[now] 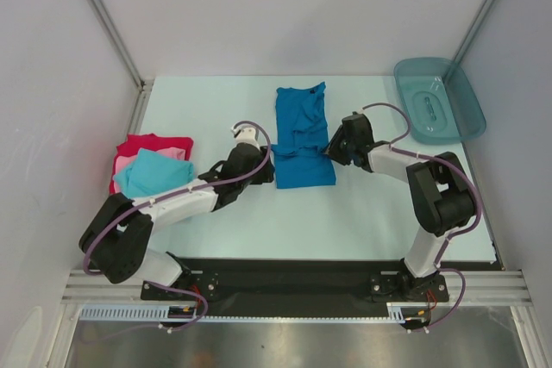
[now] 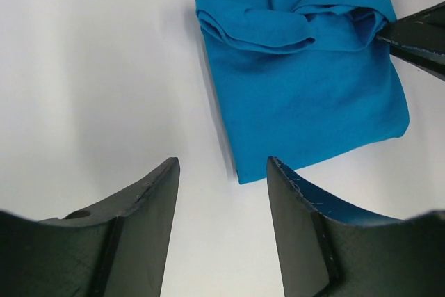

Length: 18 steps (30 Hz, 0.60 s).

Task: Fold and stack the t-shirts
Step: Fold the tshirt

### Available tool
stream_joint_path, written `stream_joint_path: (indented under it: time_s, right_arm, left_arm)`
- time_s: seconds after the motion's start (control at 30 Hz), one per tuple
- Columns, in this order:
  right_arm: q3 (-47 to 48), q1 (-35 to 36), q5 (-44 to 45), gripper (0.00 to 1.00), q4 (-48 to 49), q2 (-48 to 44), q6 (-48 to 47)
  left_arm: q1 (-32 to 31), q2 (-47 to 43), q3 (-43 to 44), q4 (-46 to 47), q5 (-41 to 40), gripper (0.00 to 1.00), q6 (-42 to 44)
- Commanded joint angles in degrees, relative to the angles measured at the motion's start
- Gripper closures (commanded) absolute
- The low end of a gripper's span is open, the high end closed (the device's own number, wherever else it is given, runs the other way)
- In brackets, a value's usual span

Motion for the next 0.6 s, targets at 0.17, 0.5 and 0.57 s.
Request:
stream_joint_path:
  time_s: [0.17, 0.5, 0.57]
  right_arm:
    - [3.87, 0.52, 0.38, 0.65, 0.48, 0.11, -0.38]
    - [4.84, 0.17, 0.64, 0.64, -2.25, -1.03, -1.35]
    - [5.02, 0.17, 0.56, 0.64, -2.25, -1.03, -1.53]
  left_arm:
    - [-1.08, -1.89, -0.57, 0.82, -1.12, 0.42, -0.75]
    - [-1.25, -1.80, -0.40, 0.91, -1.12, 0.43, -0.84]
    - [-1.34, -1.80, -0.31, 0.99, -1.12, 0.43, -0.84]
